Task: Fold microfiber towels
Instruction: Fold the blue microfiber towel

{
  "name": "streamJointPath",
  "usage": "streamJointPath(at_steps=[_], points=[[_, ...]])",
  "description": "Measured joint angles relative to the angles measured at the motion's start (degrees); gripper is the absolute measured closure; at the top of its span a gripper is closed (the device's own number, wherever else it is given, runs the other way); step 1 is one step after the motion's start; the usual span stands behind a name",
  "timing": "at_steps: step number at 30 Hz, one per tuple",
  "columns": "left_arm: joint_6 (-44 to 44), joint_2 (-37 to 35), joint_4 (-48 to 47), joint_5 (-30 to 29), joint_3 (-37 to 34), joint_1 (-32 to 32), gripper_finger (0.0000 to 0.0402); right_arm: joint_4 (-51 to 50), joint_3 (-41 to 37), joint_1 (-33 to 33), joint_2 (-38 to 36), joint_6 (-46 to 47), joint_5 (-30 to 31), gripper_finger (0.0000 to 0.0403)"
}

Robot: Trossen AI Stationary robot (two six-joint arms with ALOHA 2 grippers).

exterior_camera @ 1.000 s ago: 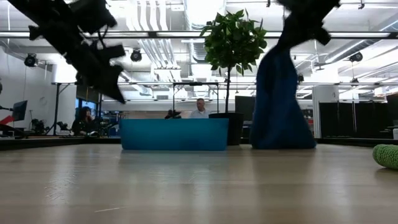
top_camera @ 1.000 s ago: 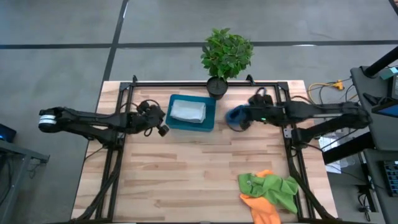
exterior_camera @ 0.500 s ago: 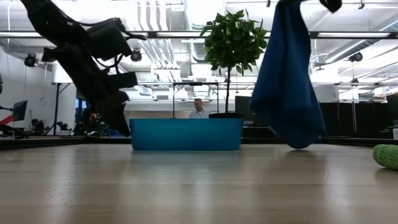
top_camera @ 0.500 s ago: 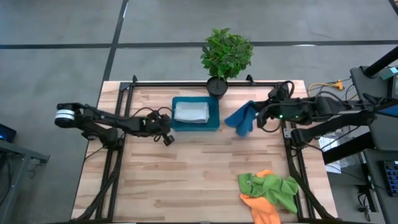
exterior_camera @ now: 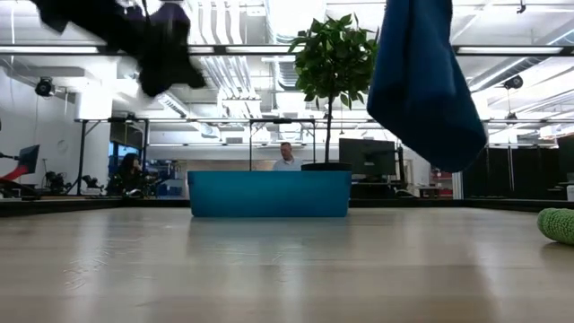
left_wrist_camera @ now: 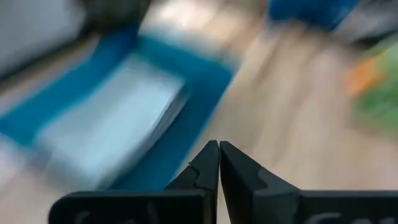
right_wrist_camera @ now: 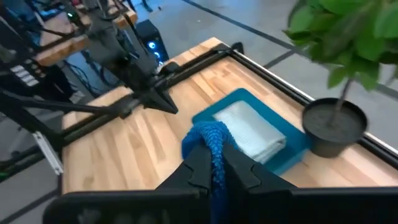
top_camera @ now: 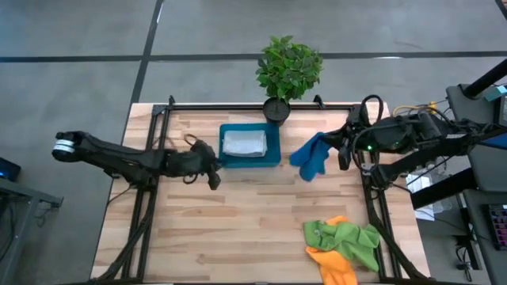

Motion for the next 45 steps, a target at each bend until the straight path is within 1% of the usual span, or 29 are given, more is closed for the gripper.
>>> streamJointPath(at_steps=[4, 8, 9, 11, 14, 17, 20, 21, 25, 28, 31, 33, 35, 41, 43, 45], points=[[10.32, -1.38, 21.44, 0.06, 2.38, -2.53, 0.0402, 0.24, 1.76, 0.00, 2.98, 0.18, -0.88, 0.0394], [10.72, 0.74, 44.14, 0.24, 3.32, -2.53, 0.0402, 0.15, 2.19, 0.00, 6.14, 0.21, -3.42, 0.0394], [10.78, 1.71, 47.94, 0.82, 3.76, -2.51, 0.0402, 0.17, 2.19, 0.00, 6.99, 0.23, -3.63, 0.0394], [11.04, 3.32, 50.79, 3.21, 4.75, -2.53, 0.0401, 0.15, 2.19, 0.00, 8.79, 0.25, -4.81, 0.0394], [11.18, 6.91, 47.72, 7.28, 8.51, -2.58, 0.0386, 0.97, 2.16, 0.00, 11.60, 1.99, -5.27, 0.0394], [12.98, 11.78, 41.83, 10.74, 13.97, -3.28, 0.0352, 3.68, 2.14, 0.00, 13.73, 3.56, -5.31, 0.0394], [18.20, 16.63, 33.59, 10.71, 21.24, -4.30, 0.0307, 6.64, 2.14, 0.00, 15.22, 4.19, -6.41, 0.0394], [19.59, 18.12, 30.23, 9.62, 23.93, -4.48, 0.0293, 7.42, 2.14, 0.00, 15.54, 4.78, -6.41, 0.0394], [19.92, 24.15, 15.82, 1.30, 34.29, -4.43, 0.0252, 9.11, 2.14, 0.00, 16.08, 6.64, -6.45, 0.0394], [20.00, 28.26, 8.72, -2.74, 41.10, -4.59, 0.0243, 9.16, 2.13, 0.00, 16.04, 7.80, -6.44, 0.0394], [20.30, 31.77, 4.78, -5.18, 46.16, -5.32, 0.0242, 9.06, 2.54, 0.19, 15.79, 7.81, -6.43, 0.0394], [20.31, 33.87, 2.25, -7.53, 48.37, -6.13, 0.0242, 9.31, 3.24, 0.23, 15.69, 7.77, -6.41, 0.0394], [20.33, 35.73, 0.68, -11.23, 50.39, -7.15, 0.0242, 9.13, 3.77, 0.24, 15.59, 7.73, -6.41, 0.0394], [20.71, 38.00, -6.40, -32.60, 53.97, -11.34, 0.0242, 9.09, 4.17, 0.56, 15.29, 7.53, -6.39, 0.0394], [22.35, 38.05, -6.50, -36.36, 54.10, -12.30, 0.0242, 9.02, 4.17, 0.88, 15.07, 7.53, -6.40, 0.0394], [22.92, 38.05, -6.41, -37.87, 54.03, -12.65, 0.0242, 9.02, 4.17, 1.39, 14.95, 7.46, -6.40, 0.0394]])
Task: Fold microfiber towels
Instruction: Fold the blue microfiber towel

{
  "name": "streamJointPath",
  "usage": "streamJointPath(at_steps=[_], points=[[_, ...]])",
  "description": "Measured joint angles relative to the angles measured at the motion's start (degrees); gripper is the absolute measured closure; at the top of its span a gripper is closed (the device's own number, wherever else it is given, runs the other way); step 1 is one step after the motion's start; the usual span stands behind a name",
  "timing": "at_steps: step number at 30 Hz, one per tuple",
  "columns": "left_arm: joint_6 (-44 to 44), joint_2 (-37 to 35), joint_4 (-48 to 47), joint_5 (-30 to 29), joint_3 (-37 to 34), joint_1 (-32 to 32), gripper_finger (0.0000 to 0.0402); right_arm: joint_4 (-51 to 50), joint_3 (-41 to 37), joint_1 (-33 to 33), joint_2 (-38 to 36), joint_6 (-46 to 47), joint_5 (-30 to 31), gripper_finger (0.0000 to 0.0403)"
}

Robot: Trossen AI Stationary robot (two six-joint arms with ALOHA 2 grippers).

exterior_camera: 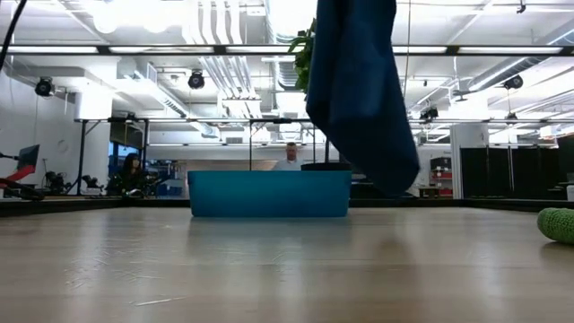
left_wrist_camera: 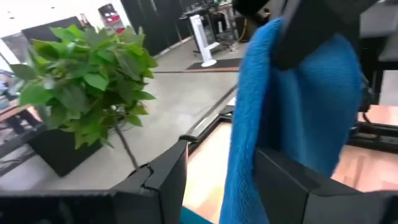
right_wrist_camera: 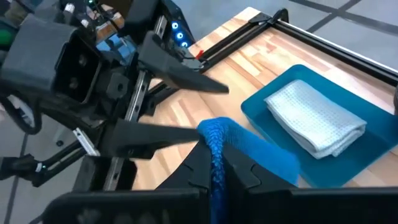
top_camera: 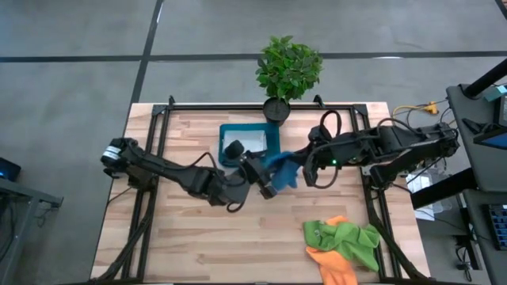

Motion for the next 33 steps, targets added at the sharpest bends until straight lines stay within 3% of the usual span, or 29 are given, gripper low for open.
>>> streamJointPath(at_steps=[13, 18, 25, 33], points=[[-0.22, 2.12, -0.63, -0.45, -0.54, 0.07, 0.0242, 0.03, 0.26, 3.51, -0.03, -0.78, -0.01, 0.0394], [-1.51, 3.59, -1.58, 6.53, -1.11, 0.09, 0.0242, 0.01, 0.98, 5.20, -0.08, -1.92, -0.02, 0.0394], [-9.99, 4.22, -8.45, 7.68, -1.30, 0.09, 0.0245, 0.00, 1.81, 7.06, -0.23, -3.78, 0.01, 0.0394], [-10.81, 4.22, -11.00, 13.97, -1.32, 0.20, 0.0316, 0.00, 1.92, 8.61, -0.47, -4.47, 0.01, 0.0394]])
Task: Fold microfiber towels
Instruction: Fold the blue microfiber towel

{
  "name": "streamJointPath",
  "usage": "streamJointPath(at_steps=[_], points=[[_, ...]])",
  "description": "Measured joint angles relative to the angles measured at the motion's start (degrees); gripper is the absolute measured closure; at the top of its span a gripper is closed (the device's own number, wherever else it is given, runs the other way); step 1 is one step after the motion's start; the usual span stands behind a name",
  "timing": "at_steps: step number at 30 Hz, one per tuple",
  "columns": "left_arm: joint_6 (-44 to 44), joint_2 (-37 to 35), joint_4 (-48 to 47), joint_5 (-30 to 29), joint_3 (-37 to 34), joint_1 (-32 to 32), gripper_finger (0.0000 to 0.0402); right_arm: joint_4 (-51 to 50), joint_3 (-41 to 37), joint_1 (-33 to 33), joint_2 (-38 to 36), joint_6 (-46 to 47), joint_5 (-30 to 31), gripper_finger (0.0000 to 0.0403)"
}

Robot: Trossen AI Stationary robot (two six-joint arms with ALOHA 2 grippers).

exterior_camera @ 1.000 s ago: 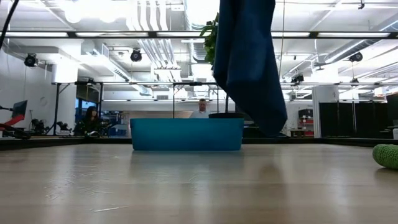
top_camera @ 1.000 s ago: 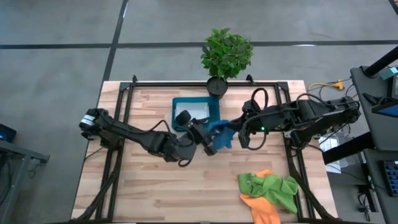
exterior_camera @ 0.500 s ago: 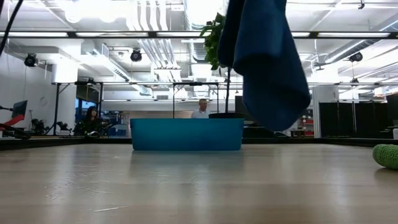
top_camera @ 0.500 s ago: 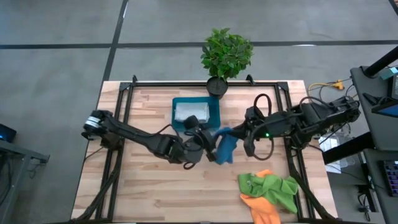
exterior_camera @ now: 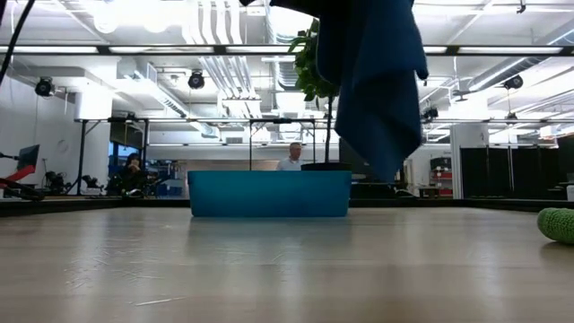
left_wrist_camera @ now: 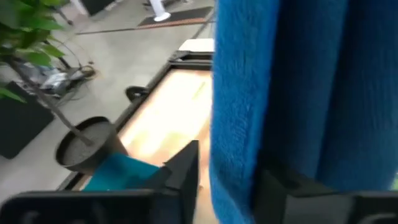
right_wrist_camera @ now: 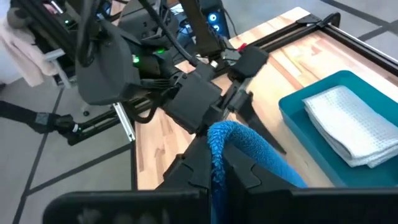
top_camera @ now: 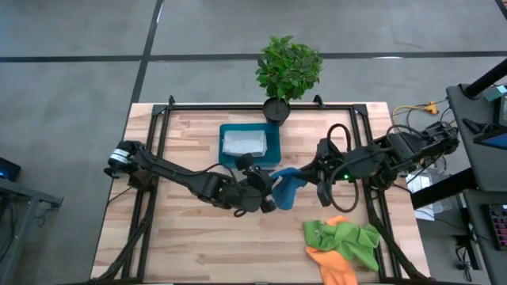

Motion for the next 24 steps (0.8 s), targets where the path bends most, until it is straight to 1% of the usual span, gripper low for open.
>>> streamJointPath(at_steps=[4, 6, 9, 13, 16, 21, 24], points=[[0.02, -0.11, -2.21, 0.20, 0.00, 0.00, 0.0379, -0.12, 0.00, 0.86, -0.02, -0.43, -0.02, 0.0394], [0.00, -0.68, -5.51, 1.57, 0.00, 0.00, 0.0395, -0.55, 0.00, 1.44, -0.02, -1.08, -0.02, 0.0394], [-0.56, -2.60, -11.85, 3.46, 0.00, -0.04, 0.0397, -2.62, 0.00, 2.96, -0.02, -2.61, -0.02, 0.0394], [-2.95, -6.45, -19.45, 7.14, 0.02, -0.90, 0.0401, -9.10, -0.04, 5.31, -0.02, -3.16, -0.02, 0.0394], [-2.99, -10.00, -22.47, 12.34, 0.02, -1.51, 0.0401, -13.13, -0.30, 7.05, -0.02, -3.04, -0.01, 0.0394], [-3.14, -14.40, -25.97, 15.86, 0.09, -3.36, 0.0401, -13.41, -1.10, 8.64, -0.02, -3.40, 0.02, 0.0394], [-5.88, -16.64, -28.02, 19.90, 0.20, -4.35, 0.0401, -13.33, -1.53, 8.90, 0.12, -3.29, 0.00, 0.0394]])
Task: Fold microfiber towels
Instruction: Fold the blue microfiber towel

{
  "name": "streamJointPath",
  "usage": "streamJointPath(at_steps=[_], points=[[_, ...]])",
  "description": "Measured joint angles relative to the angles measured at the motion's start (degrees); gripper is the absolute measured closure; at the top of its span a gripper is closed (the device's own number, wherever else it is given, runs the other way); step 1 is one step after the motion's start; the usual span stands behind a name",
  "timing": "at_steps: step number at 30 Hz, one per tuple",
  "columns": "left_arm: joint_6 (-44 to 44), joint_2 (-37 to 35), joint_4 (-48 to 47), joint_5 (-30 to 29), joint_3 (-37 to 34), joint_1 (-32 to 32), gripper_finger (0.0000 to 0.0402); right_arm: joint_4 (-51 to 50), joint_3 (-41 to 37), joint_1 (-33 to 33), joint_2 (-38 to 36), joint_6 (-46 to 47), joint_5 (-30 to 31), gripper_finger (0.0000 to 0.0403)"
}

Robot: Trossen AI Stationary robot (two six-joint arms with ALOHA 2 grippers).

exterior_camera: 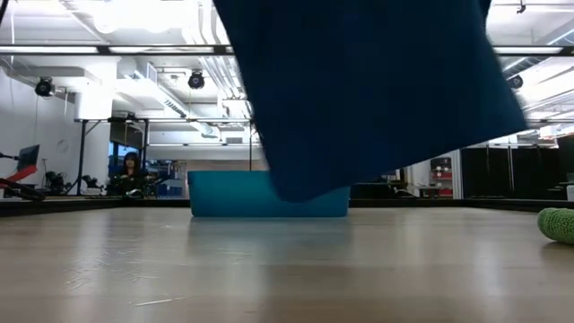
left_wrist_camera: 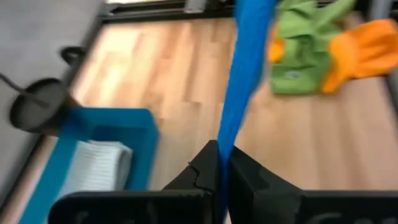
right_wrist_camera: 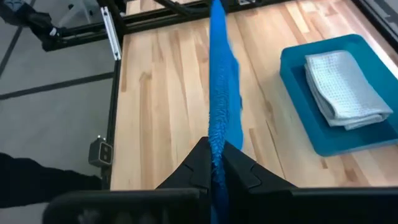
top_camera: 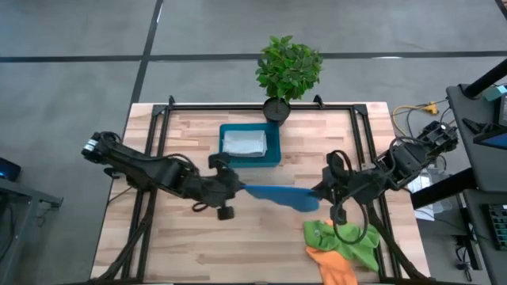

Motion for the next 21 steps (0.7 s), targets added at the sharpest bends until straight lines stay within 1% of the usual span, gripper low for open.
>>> streamJointPath(at_steps=[3, 5, 7, 10, 14, 17, 19, 21], points=[[-2.88, -1.45, -2.09, 3.94, -0.04, -1.43, 0.0401, 0.37, -0.20, 0.30, 0.92, 1.13, -0.03, 0.0394], [-3.19, -1.99, -3.90, 5.68, -0.09, -2.85, 0.0401, 1.89, -0.47, 0.59, 2.12, 1.81, -0.21, 0.0394], [-4.02, -2.21, -5.50, 7.20, -0.09, -4.50, 0.0402, 4.28, -0.69, 0.79, 3.78, 2.20, -0.94, 0.0394], [-8.60, -2.37, -8.27, 10.98, -0.11, -6.67, 0.0402, 9.53, -0.75, 0.88, 7.24, 3.26, -2.47, 0.0394], [-13.94, -2.40, -8.86, 15.32, -0.17, -11.18, 0.0402, 17.15, -0.75, 0.90, 12.01, 5.25, -8.46, 0.0394], [-16.46, -2.49, -6.85, 20.19, -0.17, -14.81, 0.0402, 22.18, -0.77, 0.92, 14.92, 10.21, -14.97, 0.0394], [-16.61, -2.53, -7.01, 20.92, -0.19, -17.00, 0.0401, 24.61, -0.77, 0.87, 16.55, 12.15, -18.39, 0.0394], [-16.09, -2.49, -7.12, 19.78, -0.68, -18.58, 0.0401, 24.88, -0.77, 0.81, 17.86, 12.76, -19.26, 0.0394]])
